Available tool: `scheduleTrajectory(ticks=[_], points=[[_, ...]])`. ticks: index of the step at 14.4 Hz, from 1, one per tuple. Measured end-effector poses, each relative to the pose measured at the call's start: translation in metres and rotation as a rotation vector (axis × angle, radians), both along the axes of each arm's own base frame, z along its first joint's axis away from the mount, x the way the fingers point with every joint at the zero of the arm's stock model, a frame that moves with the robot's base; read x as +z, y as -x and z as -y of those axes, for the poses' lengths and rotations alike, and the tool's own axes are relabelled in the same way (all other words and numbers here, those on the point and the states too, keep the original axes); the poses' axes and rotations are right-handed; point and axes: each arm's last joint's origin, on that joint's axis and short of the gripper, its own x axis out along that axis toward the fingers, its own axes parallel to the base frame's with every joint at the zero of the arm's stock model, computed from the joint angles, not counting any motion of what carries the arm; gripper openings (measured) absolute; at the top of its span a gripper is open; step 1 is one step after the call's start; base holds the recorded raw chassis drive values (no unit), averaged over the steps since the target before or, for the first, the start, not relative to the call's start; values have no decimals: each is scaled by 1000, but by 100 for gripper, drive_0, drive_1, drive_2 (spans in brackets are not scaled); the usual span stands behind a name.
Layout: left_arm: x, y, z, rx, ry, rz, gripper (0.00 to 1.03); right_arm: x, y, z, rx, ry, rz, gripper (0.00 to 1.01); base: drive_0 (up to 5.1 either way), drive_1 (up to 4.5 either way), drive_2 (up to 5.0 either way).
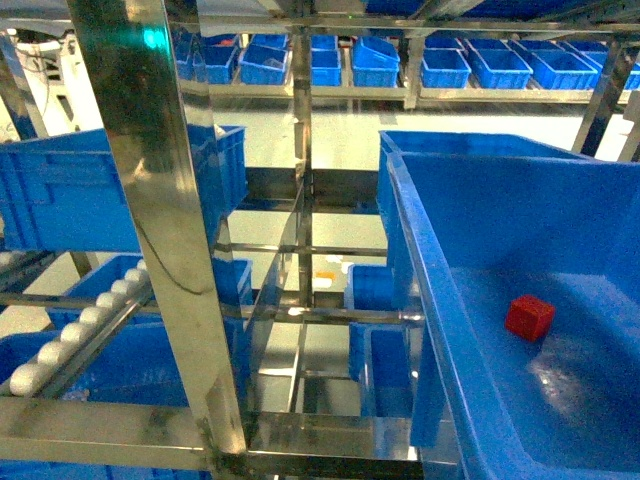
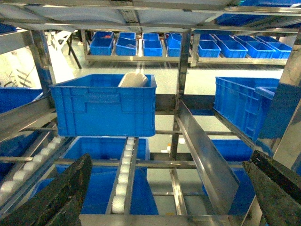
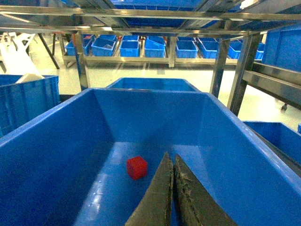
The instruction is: Place magnetic block on left shelf second layer
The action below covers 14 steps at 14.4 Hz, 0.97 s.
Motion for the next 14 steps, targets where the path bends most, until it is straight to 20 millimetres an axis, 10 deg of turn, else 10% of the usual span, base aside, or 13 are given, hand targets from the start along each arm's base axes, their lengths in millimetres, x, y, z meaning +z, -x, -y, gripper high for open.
scheduleTrajectory(ticks=[12, 14], points=[[0, 0, 0, 1, 0, 0, 98, -3, 21, 0, -1, 0, -2, 2, 0, 0, 0], [0, 0, 0, 0, 0, 0, 98, -3, 21, 0, 0, 1, -7, 15, 0, 0, 0]])
